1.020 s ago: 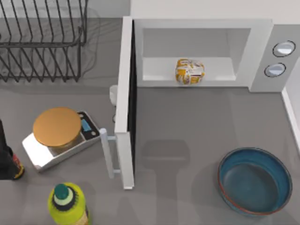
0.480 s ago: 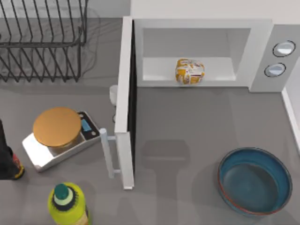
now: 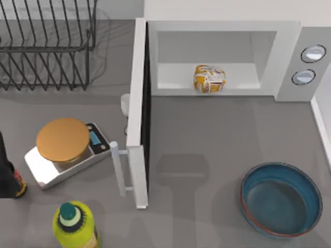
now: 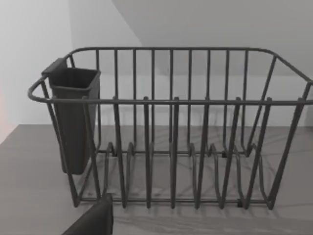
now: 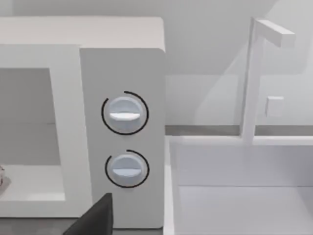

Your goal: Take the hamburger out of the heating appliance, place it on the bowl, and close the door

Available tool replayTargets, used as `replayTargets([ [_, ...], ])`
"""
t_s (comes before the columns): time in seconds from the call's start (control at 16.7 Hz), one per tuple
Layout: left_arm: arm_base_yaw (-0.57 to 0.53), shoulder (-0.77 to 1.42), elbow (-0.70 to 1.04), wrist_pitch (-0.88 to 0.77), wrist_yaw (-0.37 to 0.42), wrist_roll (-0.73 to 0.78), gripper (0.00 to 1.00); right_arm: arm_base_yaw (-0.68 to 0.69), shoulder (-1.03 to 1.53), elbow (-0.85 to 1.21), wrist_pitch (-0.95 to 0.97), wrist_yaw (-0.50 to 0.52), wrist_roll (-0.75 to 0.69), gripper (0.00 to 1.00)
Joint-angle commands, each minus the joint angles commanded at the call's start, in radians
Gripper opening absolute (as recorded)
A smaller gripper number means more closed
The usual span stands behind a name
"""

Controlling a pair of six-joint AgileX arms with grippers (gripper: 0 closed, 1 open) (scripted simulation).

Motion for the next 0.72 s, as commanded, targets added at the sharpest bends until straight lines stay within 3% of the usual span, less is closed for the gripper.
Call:
replayTargets([
  [0.3, 0.000, 0.000, 0.000, 0.000, 0.000, 0.000, 1.00, 0.048, 0.194, 0.090, 0.071, 0.047, 0.020, 1.00],
  [0.72, 0.000, 0.000, 0.000, 0.000, 0.000, 0.000, 1.00, 0.191, 0.774, 0.358, 0.283, 0.188, 0.080, 1.00],
])
